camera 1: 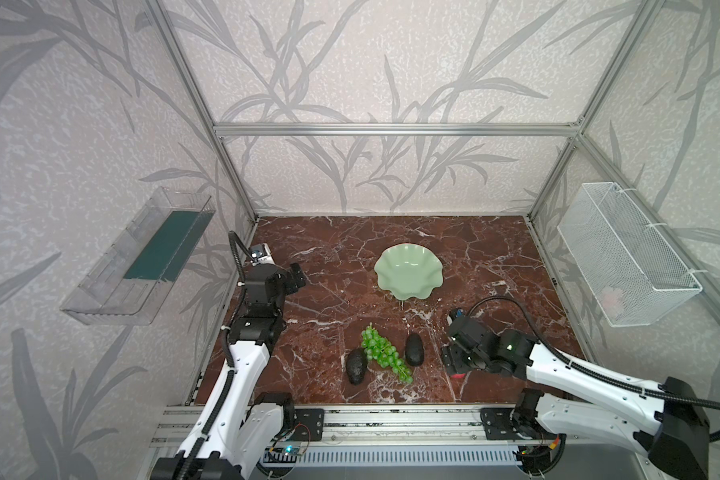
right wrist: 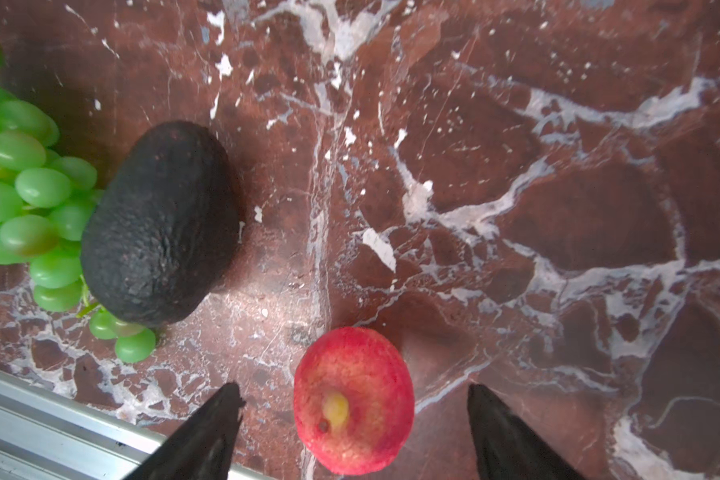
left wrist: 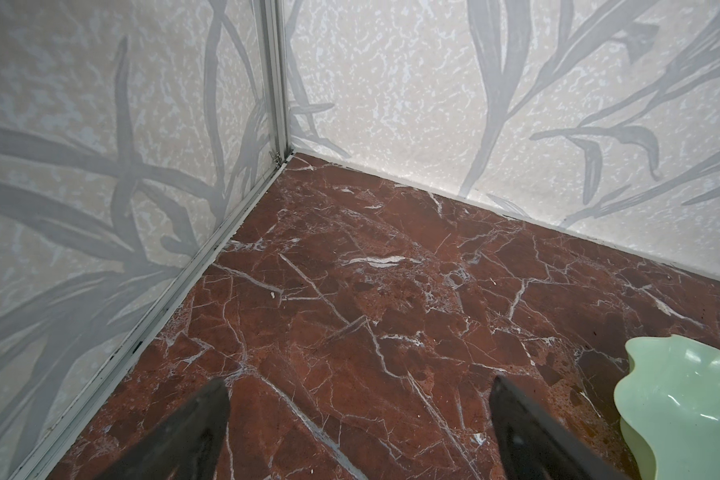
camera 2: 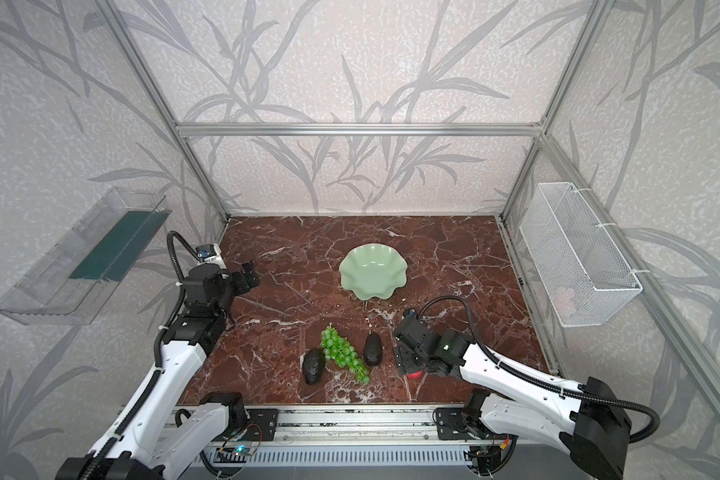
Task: Place and organize the fake fruits in the fruit bowl
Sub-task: 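Reach the right gripper down to the red apple while the left arm rises, then close the right gripper on the red apple and lift it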
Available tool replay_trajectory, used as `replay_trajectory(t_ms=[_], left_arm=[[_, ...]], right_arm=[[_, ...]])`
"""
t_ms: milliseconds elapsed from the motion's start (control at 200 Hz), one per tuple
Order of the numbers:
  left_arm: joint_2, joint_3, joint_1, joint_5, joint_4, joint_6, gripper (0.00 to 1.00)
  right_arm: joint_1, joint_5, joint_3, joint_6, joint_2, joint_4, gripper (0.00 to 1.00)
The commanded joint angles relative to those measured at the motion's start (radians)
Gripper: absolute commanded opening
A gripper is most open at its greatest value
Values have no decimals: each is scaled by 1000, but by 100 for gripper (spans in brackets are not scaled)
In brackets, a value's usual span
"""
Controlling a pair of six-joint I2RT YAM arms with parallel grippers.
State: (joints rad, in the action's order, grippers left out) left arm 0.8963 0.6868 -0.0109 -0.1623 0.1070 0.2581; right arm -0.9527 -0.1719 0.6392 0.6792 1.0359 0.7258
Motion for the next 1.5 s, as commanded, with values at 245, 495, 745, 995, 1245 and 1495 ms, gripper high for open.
replay_trajectory(t_ms=[245, 495, 745, 995, 1245, 1495], left_arm=[[-19, 20, 5, 18, 15, 12, 97], [-20, 19, 5, 21, 15, 12, 97], [-19, 19, 5, 27, 14, 12, 97], [-20, 19, 6, 29, 16, 13, 97], [-11, 23, 5, 30, 21, 18, 97], [-14, 23, 5, 28, 26, 27, 97]], right_arm=[[-64, -74, -62, 195, 59, -29, 82], [-117, -94, -92, 260, 105, -85, 77], [-130, -116, -95, 265, 133, -105, 65], [-131, -164, -31, 211, 105, -50, 50], [-22, -266, 167, -19, 80, -93, 48], [186, -164, 427, -338, 347, -308, 48]])
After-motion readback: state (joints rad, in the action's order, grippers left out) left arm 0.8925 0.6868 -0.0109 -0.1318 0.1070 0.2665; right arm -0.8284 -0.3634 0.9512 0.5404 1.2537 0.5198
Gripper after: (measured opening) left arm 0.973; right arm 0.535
